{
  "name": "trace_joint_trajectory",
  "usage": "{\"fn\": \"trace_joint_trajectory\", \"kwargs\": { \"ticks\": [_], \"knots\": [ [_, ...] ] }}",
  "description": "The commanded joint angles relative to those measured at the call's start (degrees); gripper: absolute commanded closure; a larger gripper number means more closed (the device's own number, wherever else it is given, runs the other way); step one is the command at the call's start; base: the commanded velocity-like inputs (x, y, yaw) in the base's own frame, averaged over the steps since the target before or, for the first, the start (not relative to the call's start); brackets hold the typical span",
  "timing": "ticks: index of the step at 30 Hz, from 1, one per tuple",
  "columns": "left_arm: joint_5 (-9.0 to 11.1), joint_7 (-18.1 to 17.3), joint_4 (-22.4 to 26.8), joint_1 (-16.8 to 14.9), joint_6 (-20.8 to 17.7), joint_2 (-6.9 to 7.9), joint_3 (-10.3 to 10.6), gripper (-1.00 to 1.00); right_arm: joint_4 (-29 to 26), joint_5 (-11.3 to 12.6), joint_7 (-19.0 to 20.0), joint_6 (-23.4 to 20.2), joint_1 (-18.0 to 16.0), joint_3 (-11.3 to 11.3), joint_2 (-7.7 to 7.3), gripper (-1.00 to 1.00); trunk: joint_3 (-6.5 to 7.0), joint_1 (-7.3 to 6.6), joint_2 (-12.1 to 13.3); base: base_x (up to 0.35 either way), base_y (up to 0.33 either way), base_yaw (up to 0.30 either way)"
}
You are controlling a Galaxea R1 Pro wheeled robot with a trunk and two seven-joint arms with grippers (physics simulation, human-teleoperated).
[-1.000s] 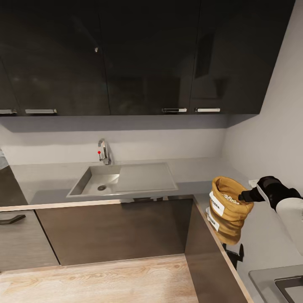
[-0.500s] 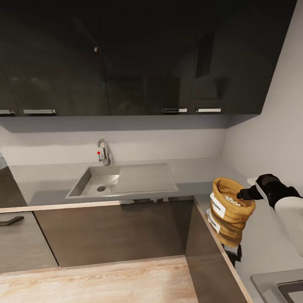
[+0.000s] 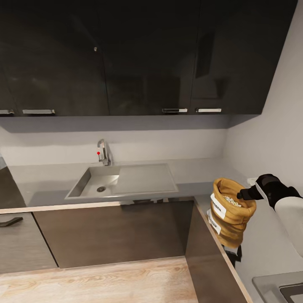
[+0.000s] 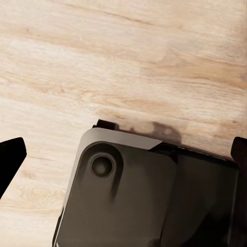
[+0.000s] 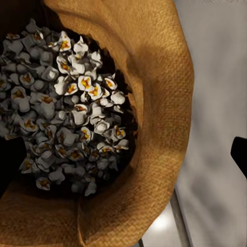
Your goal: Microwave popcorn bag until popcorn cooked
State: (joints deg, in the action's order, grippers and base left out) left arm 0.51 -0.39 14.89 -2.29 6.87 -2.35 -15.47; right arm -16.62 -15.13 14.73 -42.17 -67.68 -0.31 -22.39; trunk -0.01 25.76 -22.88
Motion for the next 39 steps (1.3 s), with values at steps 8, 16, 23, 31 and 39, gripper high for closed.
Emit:
{"fn": "trace_joint_trajectory", "kwargs": {
  "ticks": [8, 16, 23, 31, 39],
  "knots": [
    [0.02, -0.05, -0.03, 0.0, 0.16, -0.02, -0.08, -1.0, -0.08, -0.6, 0.48, -0.23, 0.09, -0.04, 0.01, -1.0, -0.02, 0.02, -0.04, 0.006, 0.0, 0.0],
    [0.01, -0.05, -0.03, -0.05, 0.16, -0.11, -0.04, -1.0, -0.08, -0.6, 0.48, -0.28, 0.09, 0.02, -0.02, -1.0, -0.02, 0.02, -0.04, 0.0, 0.0, 0.0],
    [0.01, -0.05, -0.03, -0.08, 0.16, -0.09, -0.07, -1.0, -0.01, -0.53, 0.42, -0.55, 0.11, 0.02, -0.02, -1.0, -0.02, 0.02, -0.04, 0.0, 0.0, 0.0],
    [0.01, -0.05, -0.03, -0.08, 0.16, -0.08, -0.08, -1.0, 0.0, -0.52, 0.23, -1.65, 0.18, -1.07, -0.1, -1.0, -0.02, 0.02, -0.04, 0.0, 0.0, 0.0],
    [0.01, -0.05, -0.03, -0.01, 0.16, -0.04, -0.08, -1.0, 0.01, -0.68, -0.56, -2.73, 0.13, -4.41, -0.26, -1.0, -0.02, 0.02, -0.04, 0.0, 0.0, 0.0]
  ]
}}
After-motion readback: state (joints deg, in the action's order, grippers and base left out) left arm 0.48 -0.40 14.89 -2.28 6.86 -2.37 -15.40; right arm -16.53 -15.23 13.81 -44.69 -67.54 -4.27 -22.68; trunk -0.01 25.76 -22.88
